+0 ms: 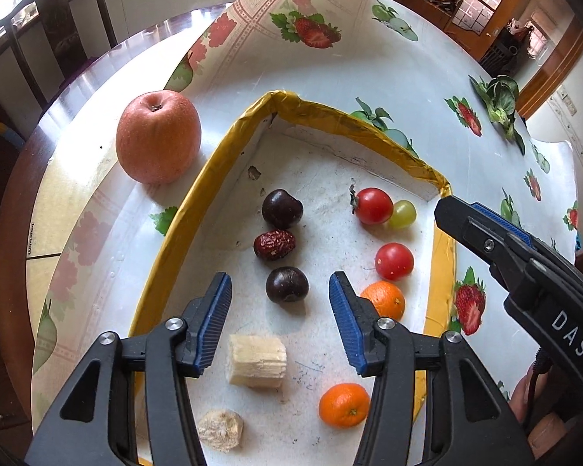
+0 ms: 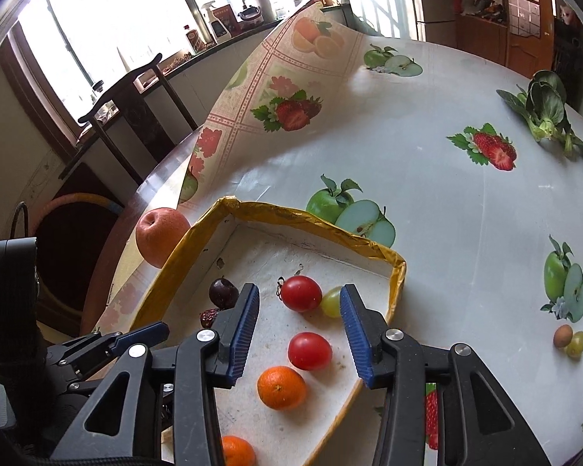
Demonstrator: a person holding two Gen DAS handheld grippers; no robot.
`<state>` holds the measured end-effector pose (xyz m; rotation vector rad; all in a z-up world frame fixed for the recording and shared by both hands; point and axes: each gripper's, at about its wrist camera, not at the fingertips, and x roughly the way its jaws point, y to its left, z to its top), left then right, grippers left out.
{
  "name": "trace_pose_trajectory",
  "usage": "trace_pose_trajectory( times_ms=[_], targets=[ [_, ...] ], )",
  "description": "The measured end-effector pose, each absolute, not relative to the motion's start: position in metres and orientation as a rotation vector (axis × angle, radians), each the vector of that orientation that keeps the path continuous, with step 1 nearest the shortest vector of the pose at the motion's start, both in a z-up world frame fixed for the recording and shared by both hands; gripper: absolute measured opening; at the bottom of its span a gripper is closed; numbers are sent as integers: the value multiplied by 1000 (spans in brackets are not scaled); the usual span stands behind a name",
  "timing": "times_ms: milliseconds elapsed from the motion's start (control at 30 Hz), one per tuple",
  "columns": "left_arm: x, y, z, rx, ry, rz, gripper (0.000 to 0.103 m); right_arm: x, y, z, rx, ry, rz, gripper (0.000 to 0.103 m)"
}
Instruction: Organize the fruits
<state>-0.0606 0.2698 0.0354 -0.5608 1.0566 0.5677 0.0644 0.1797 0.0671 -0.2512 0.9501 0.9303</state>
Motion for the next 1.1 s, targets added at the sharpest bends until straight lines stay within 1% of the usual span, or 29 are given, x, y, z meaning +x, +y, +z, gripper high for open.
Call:
trace_pose_trajectory(
  times_ms=[200,300,467,533,667,733,800,833,933,1100],
  targets=[
    [-76,246,40,-526,1067,525,51,48,151,73,-239,957,923,46],
    [-88,234,43,-500,1070,509,51,34,138,74,-251,942,963,51],
    [-109,217,48,-467,1071,505,51,7,119,71,-297,921,1021,54],
    [-117,211,49,-445,1070,504,51,-3,112,72,-315,913,1038,59],
    [-134,201,53,-398,1060,517,51,-21,99,76,-349,884,1092,62],
    [-143,198,56,-396,1044,510,55,-28,94,77,-370,876,1125,63],
    [-152,194,60,-384,1022,516,71,-37,90,78,-399,865,1153,66],
    [-157,192,62,-375,1011,519,73,-42,88,78,-418,855,1164,70],
    [-169,186,68,-341,986,517,74,-53,82,74,-467,851,1213,74],
    [-187,178,71,-304,955,510,74,-68,71,69,-517,831,1252,74]
  ],
)
